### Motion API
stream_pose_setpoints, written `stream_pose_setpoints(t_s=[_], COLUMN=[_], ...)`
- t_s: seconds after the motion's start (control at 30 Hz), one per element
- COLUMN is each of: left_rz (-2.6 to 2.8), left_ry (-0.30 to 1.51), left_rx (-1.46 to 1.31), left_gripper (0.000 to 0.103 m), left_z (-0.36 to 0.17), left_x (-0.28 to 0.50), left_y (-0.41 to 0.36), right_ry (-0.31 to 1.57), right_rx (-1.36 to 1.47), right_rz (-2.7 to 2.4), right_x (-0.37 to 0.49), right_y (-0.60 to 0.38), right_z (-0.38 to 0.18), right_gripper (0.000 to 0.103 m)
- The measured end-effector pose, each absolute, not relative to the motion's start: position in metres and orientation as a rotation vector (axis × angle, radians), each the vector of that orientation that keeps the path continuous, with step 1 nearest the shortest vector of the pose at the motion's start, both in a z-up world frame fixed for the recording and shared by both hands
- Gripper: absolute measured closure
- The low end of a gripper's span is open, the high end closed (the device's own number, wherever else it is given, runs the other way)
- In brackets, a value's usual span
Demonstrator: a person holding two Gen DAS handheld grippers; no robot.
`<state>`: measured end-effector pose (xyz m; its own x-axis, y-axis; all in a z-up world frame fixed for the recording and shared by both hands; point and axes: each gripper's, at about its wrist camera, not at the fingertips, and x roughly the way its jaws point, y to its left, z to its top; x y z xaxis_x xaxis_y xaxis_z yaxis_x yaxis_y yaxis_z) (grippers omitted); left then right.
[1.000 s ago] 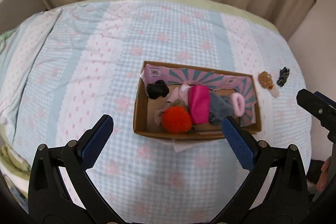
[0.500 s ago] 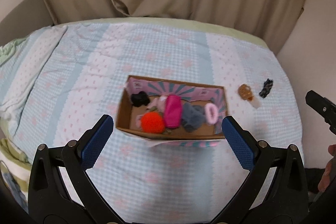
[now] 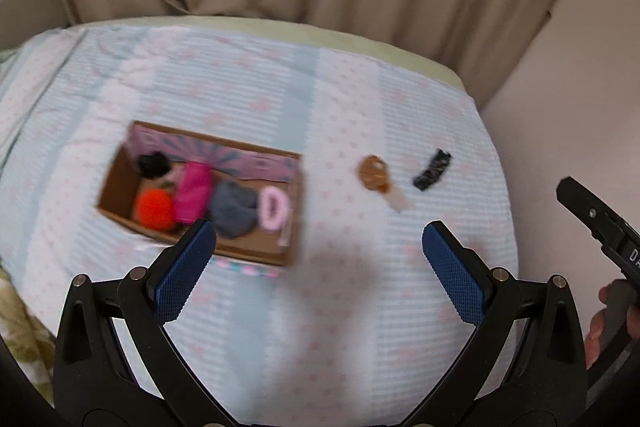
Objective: Organize soft objects
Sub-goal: 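Move both tools from the box toward the plush toy and black sock, then grasp the brown plush toy with the left tool while the right tool grasps the black sock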
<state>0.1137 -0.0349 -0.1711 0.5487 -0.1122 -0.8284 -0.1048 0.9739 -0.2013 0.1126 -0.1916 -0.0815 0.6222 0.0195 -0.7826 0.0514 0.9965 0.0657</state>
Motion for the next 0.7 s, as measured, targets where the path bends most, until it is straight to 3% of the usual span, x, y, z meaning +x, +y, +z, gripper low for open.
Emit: stream_pose_setpoints(t_s=[0.33,0.7], left_rz=[-0.025,-0.04], left_ry=[1.065,1.143], left_rx=[-0.255,-0.293], left_gripper=[0.0,0.001], left_z=[-0.223,-0.323], left_x=[0.184,0.273], left_y=[-0.108,-0.141], right_ry=[0.93,0.991], right_rx=[0.113,0.199], right_rz=[-0.044,-0.084], right_x=[0.16,0.228], right_y=[-0.269,-0.311], right_z=[-0.112,-0.188], right_gripper=[0.0,0.002])
